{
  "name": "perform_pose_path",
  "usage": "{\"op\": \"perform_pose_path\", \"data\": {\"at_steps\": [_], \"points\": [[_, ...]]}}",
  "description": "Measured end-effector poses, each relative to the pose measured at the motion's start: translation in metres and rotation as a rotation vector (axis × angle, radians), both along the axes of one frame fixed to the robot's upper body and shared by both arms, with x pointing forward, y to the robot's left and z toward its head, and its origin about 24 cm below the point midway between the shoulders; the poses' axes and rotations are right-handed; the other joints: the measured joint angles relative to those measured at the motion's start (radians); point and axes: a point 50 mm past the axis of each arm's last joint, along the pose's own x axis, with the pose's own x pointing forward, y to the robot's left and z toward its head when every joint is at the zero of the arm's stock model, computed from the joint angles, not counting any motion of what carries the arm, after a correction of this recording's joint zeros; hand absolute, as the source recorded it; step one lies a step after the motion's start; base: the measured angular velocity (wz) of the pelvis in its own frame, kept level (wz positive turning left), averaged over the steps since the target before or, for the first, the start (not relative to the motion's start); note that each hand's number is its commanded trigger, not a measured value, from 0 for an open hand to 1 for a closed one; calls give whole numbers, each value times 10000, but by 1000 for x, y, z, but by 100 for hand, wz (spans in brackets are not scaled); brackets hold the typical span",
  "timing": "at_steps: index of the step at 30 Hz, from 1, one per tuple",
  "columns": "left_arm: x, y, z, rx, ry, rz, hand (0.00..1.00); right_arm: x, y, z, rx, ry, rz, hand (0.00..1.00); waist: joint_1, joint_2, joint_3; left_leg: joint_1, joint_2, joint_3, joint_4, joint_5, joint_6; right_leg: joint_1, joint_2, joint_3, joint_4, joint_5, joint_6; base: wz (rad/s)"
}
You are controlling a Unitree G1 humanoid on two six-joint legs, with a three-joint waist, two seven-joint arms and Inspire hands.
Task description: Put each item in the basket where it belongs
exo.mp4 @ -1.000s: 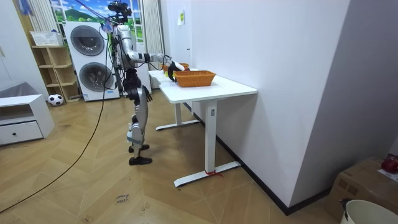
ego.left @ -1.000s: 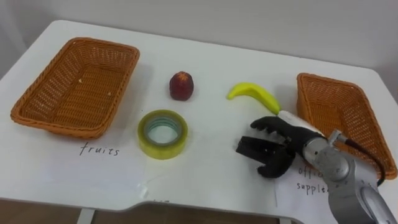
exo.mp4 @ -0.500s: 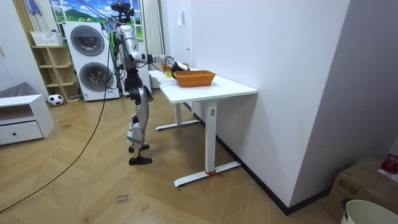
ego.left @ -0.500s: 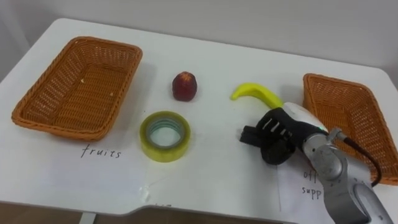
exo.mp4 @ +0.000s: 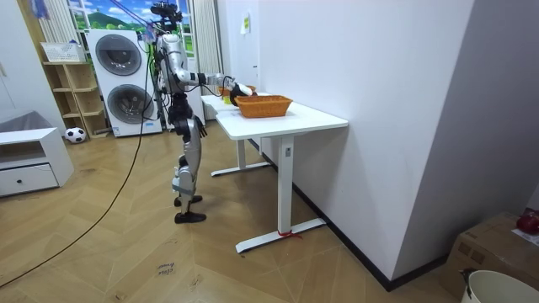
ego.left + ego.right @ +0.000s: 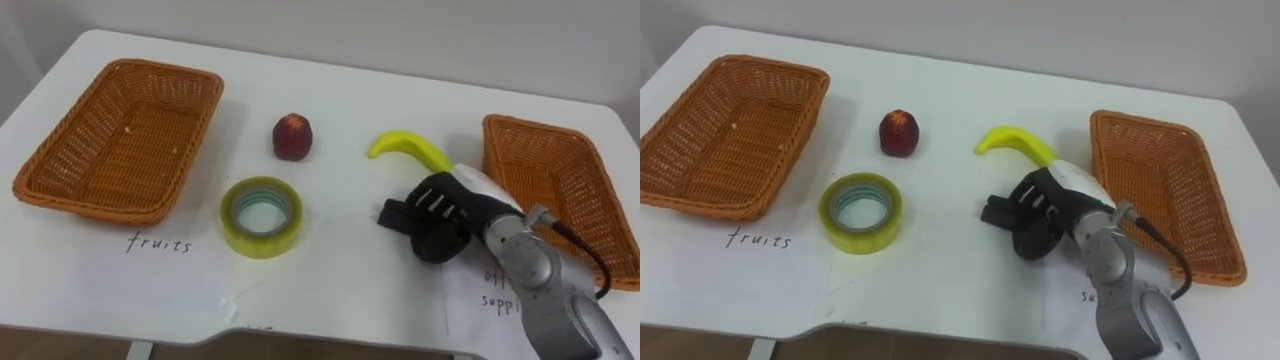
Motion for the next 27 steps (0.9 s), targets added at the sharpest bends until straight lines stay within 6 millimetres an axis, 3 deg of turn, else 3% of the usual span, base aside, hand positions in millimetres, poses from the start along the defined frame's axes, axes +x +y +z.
{"op": "perform_pose_path", "data": {"at_steps": [5,14,27], "points": [[-7,4,-1,-5,-15,410,0,-1,7,16,1429,-551,516,100,-37,51,36,-6,-22,-15,1,3,3,8,-35,1,-5,-1,2,2],[-33,9,-3,30,350,972,0,5,-4,58,3427,-2822,216,100,-261,-61,41,161,-23,-4,-16,3,1,262,-46,-15,-175,-2,5,1],[-36,9,-4,12,350,1118,0,10,-32,82,4496,-4519,-1330,100,-703,-50,-12,112,-3,93,-17,4,-5,155,1,84,-140,-1,2,-2]]}}
